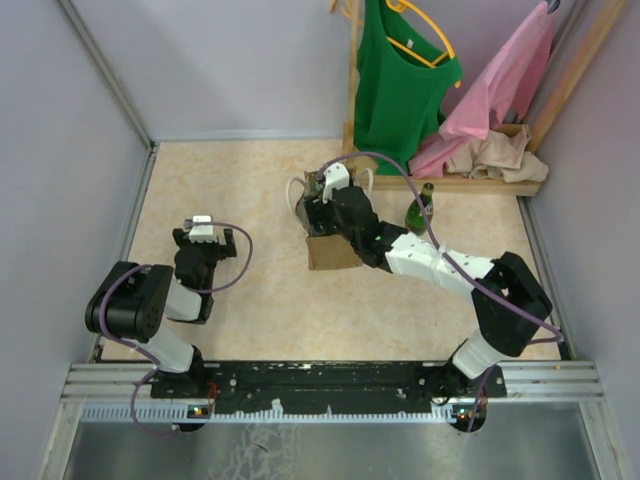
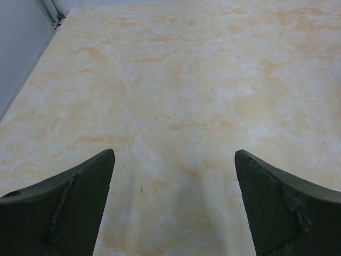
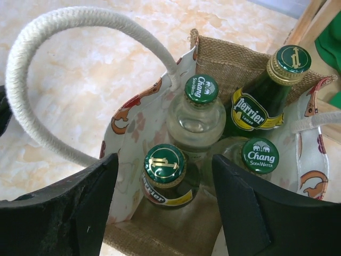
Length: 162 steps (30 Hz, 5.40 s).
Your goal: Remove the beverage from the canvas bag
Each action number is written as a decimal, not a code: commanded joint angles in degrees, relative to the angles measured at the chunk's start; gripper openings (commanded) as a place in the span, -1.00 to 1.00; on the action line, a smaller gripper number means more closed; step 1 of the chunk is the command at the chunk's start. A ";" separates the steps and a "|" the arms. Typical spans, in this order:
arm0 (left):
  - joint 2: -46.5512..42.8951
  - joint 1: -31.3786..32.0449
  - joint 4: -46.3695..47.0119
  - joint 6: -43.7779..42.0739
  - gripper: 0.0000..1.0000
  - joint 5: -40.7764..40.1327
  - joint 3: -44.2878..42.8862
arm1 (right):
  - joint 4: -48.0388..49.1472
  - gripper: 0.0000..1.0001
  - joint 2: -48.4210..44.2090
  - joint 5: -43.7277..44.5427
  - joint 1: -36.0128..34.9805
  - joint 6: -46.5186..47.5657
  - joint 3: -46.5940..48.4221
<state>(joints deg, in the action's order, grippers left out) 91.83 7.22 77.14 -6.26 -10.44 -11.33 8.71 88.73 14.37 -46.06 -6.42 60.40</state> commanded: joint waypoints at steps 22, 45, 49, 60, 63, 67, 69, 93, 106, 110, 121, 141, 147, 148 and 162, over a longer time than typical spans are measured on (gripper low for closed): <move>0.01 -0.42 0.93 0.43 1.00 0.61 -0.71 | 7.02 0.17 4.98 4.96 -0.43 1.52 2.90; 0.01 -0.43 0.97 0.45 1.00 0.59 -0.71 | 7.20 -1.00 4.48 3.79 -0.43 4.91 6.72; 0.01 -0.44 0.94 0.39 1.00 0.59 -0.71 | 7.94 -1.00 2.77 3.41 -0.43 6.19 8.93; -0.01 -0.39 0.98 0.42 1.00 0.59 -0.71 | 12.02 -1.00 -0.19 2.67 -0.43 9.40 13.57; 0.01 -0.45 0.92 0.45 1.00 0.59 -0.71 | 12.83 -1.00 -2.06 3.16 -0.44 10.68 14.53; 0.01 -0.45 0.92 0.44 1.00 0.59 -0.71 | 13.18 -1.00 -6.43 3.71 -0.50 12.43 15.09; 0.01 -0.44 0.94 0.44 1.00 0.64 -0.71 | 13.45 -1.00 -9.42 4.24 -0.43 12.84 14.77; 0.01 -0.46 0.96 0.39 1.00 0.59 -0.72 | 9.22 -1.00 -44.50 43.01 -0.44 27.23 -2.87; 0.01 -0.46 0.99 0.42 1.00 0.57 -0.71 | -7.19 -1.00 -42.54 29.51 14.97 4.10 -13.77; 0.01 -0.46 0.92 0.45 1.00 0.55 -0.71 | -5.92 -1.00 -39.72 28.75 15.47 3.13 -15.55; -0.01 -0.42 0.90 0.45 1.00 0.59 -0.71 | 13.32 -1.00 -38.21 23.73 15.50 1.19 -30.68; -0.03 -0.44 0.99 0.45 1.00 0.59 -0.71 | 46.71 -1.00 -33.29 20.25 15.49 10.75 -43.59; 0.01 -0.40 0.95 0.40 1.00 0.59 -0.72 | 44.55 -0.63 -34.14 20.63 15.48 8.98 -44.79; 0.01 -0.43 0.92 0.42 1.00 0.59 -0.71 | 43.48 -0.38 -34.75 20.68 15.48 8.75 -44.88; 0.01 -0.46 0.90 0.45 1.00 0.59 -0.71 | 35.17 0.98 -41.49 23.96 15.48 9.22 -40.64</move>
<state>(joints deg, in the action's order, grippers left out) 91.83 7.22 77.14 -6.26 -10.41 -11.35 42.72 48.60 36.73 -30.83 2.39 14.41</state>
